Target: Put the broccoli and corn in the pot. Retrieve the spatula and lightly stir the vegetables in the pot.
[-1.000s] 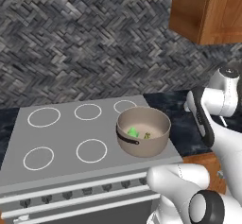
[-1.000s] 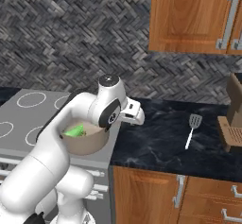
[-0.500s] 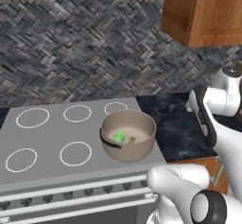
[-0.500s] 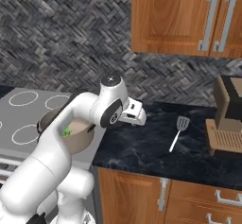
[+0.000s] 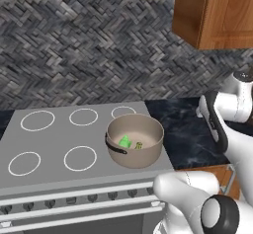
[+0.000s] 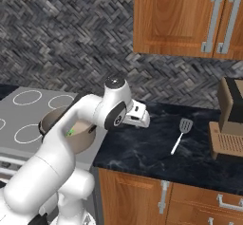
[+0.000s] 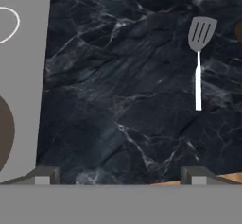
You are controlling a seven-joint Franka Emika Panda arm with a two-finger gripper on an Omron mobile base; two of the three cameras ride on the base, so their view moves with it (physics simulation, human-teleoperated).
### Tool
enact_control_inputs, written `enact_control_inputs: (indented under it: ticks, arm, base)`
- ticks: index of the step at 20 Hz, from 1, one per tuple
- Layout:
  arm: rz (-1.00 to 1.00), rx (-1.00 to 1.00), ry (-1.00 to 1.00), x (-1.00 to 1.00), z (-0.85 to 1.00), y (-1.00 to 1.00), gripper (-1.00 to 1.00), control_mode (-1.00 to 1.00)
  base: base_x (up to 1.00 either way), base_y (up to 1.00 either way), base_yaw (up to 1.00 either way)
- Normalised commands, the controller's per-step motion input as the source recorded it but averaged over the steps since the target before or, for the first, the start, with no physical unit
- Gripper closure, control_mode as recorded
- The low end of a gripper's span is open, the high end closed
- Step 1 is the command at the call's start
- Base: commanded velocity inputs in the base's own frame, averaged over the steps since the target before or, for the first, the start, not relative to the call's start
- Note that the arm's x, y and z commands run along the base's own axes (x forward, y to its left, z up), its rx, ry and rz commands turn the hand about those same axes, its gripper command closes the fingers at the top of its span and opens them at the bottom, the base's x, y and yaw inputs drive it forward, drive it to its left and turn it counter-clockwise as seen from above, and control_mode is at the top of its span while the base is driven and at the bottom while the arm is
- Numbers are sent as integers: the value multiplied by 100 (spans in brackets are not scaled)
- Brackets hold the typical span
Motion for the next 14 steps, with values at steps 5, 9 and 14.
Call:
enact_control_inputs:
  ticks: [5,9,14]
  arm:
    - [-13,0,2,3,-26,-67,-100,-100]
    - [-17,3,9,16,-15,-78,-100,-100]
    - [-24,6,14,14,-34,-61,-100,-100]
  base:
    - [0,0,0]
    - [0,0,0]
    - [0,0,0]
